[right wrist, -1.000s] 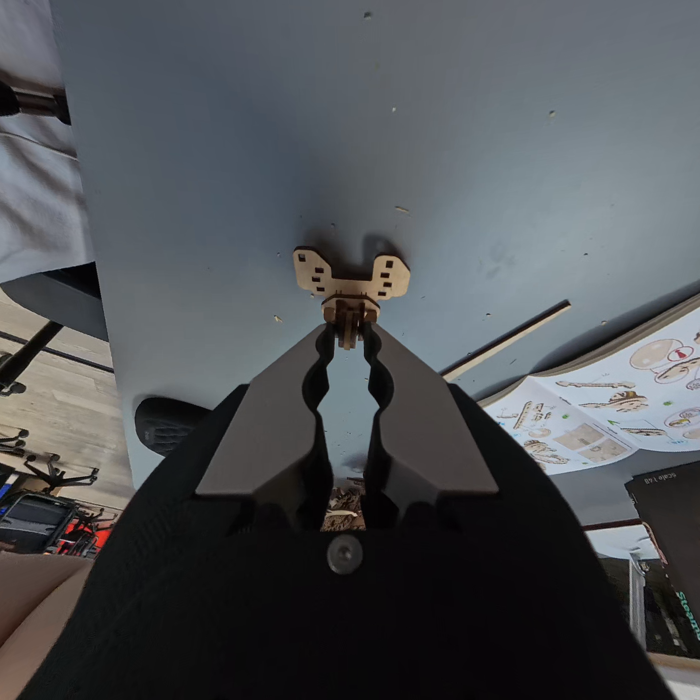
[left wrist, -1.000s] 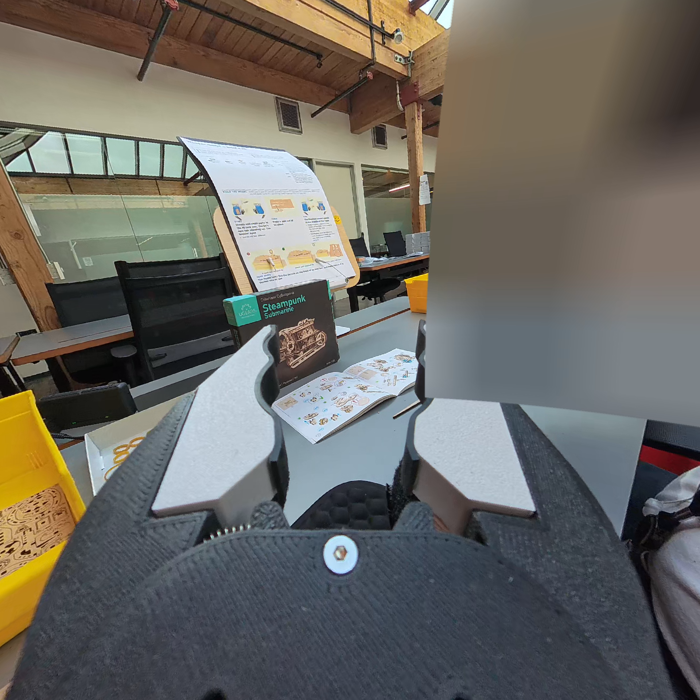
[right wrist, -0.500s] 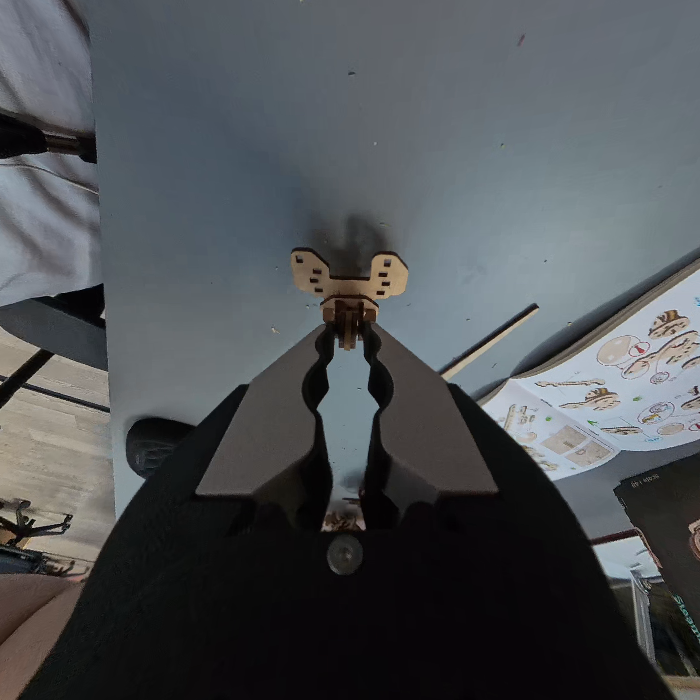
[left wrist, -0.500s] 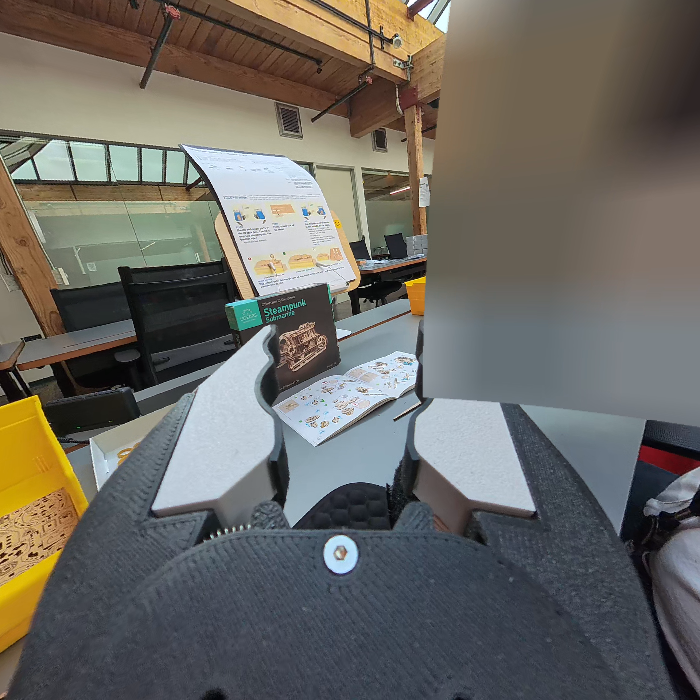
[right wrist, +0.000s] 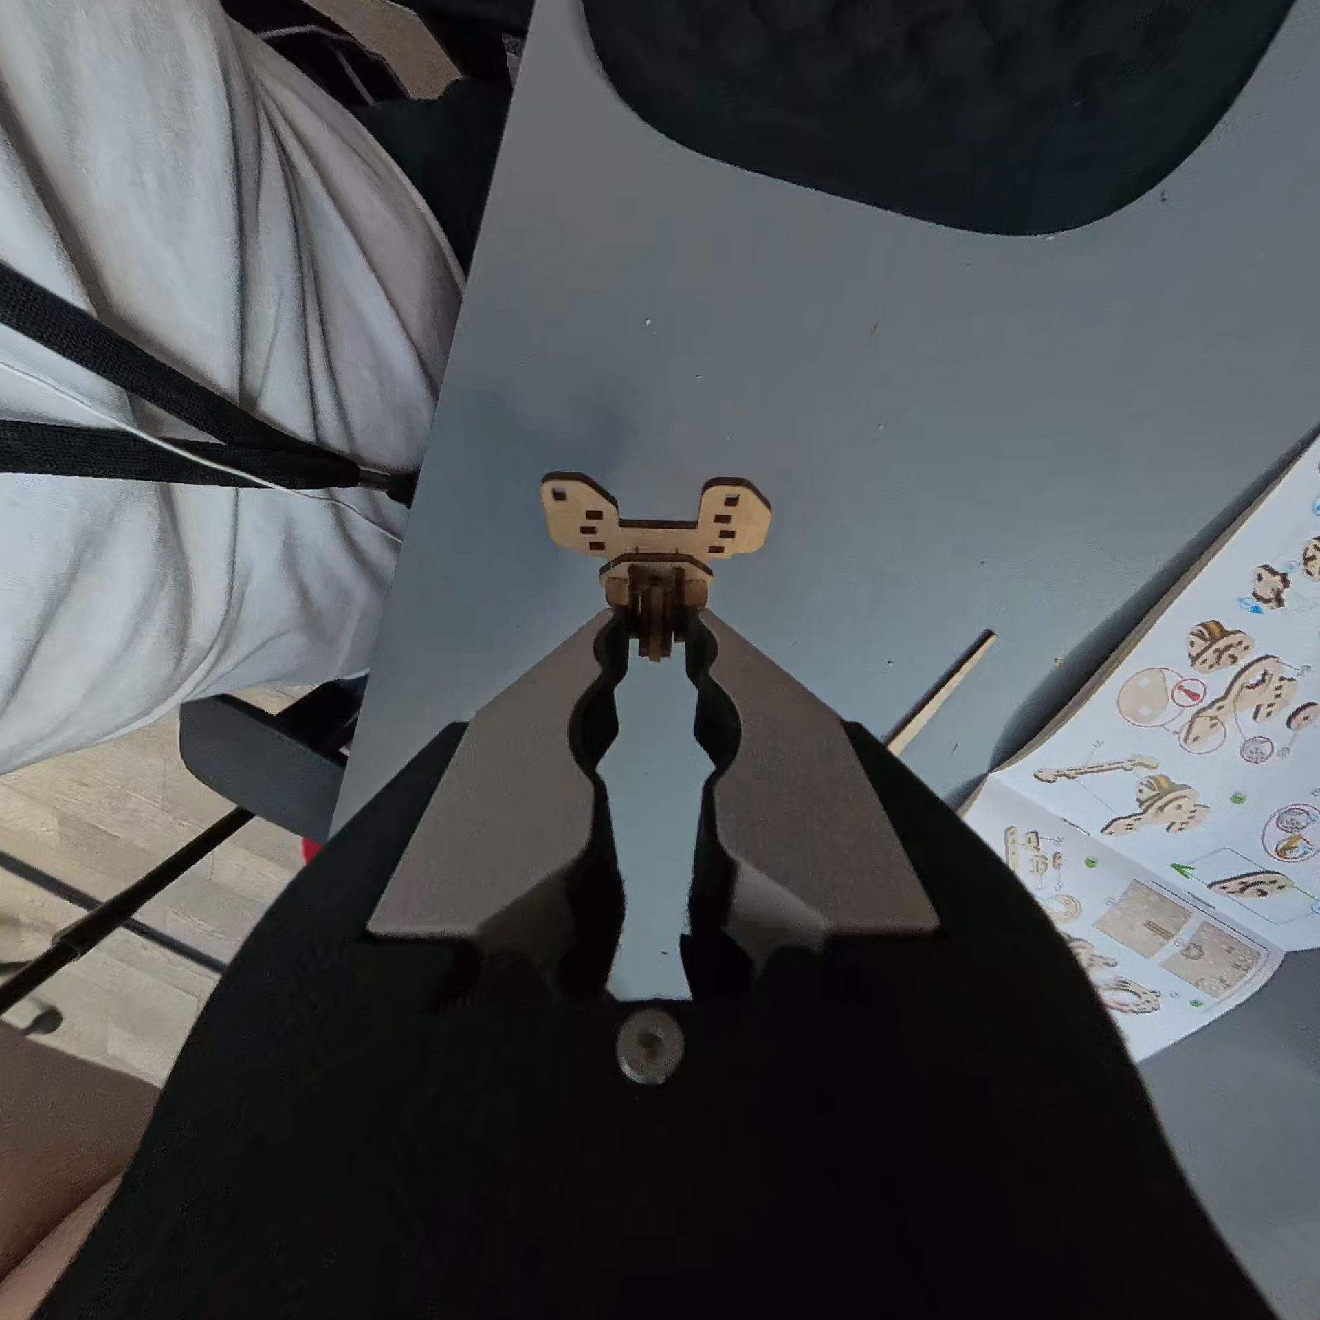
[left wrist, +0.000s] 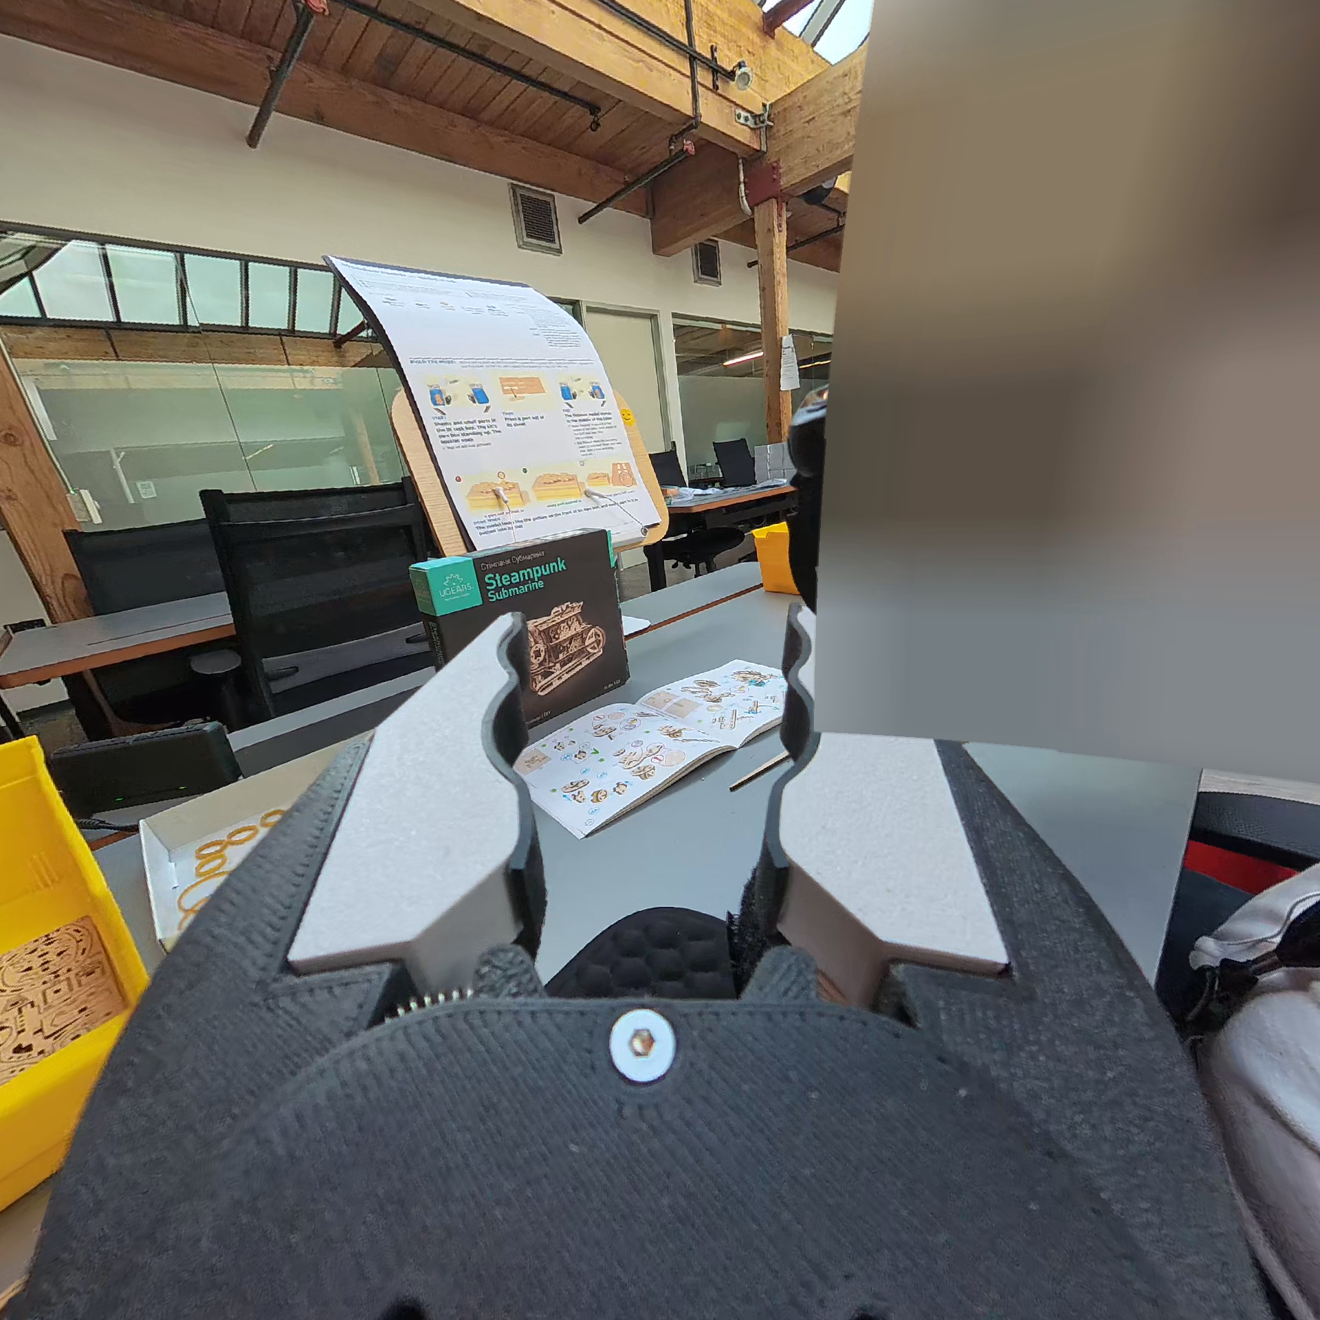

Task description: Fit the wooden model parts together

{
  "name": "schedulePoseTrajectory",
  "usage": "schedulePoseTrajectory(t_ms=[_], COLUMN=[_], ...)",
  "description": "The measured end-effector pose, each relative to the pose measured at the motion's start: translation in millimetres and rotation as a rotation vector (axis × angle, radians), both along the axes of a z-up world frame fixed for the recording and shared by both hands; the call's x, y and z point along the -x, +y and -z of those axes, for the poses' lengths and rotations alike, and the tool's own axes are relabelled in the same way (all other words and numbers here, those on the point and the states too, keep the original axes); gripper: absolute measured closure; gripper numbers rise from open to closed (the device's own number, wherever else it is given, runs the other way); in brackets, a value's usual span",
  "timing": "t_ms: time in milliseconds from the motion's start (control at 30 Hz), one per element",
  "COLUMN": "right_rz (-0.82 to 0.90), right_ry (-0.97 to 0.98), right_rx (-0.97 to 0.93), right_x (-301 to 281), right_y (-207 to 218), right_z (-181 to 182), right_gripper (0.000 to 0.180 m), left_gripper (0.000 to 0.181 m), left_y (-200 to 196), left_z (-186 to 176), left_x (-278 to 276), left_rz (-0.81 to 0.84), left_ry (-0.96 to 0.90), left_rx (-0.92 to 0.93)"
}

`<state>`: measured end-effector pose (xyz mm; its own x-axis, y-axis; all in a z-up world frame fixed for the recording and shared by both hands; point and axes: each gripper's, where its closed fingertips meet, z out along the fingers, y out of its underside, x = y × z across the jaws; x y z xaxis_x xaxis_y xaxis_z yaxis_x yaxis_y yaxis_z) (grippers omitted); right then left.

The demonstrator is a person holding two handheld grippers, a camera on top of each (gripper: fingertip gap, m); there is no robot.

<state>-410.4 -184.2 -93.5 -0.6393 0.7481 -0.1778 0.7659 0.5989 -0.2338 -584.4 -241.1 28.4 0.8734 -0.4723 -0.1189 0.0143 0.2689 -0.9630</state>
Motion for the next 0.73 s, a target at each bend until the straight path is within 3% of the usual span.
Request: schedulePoseTrajectory(t_ms=[300, 533, 733], right_rz=[-0.032, -0.060, -0.071], right_ry=[0.185, 0.174, -0.030], right_rx=[0.159, 0.303, 0.460], right_x=[-3, -13, -20], right_y=[-30, -40, -51], right_z=[-58, -77, -83], right_gripper=[0.165, 0.165, 0.165], left_gripper=[0.111, 0.123, 0.145], left_y=[24, 23, 3], left_z=[40, 48, 32], left_x=[-84, -155, -167], left_rz=[0.283, 0.402, 0.408], left_ry=[0.097, 0.227, 0.282], left_rx=[0.154, 0.034, -0.152])
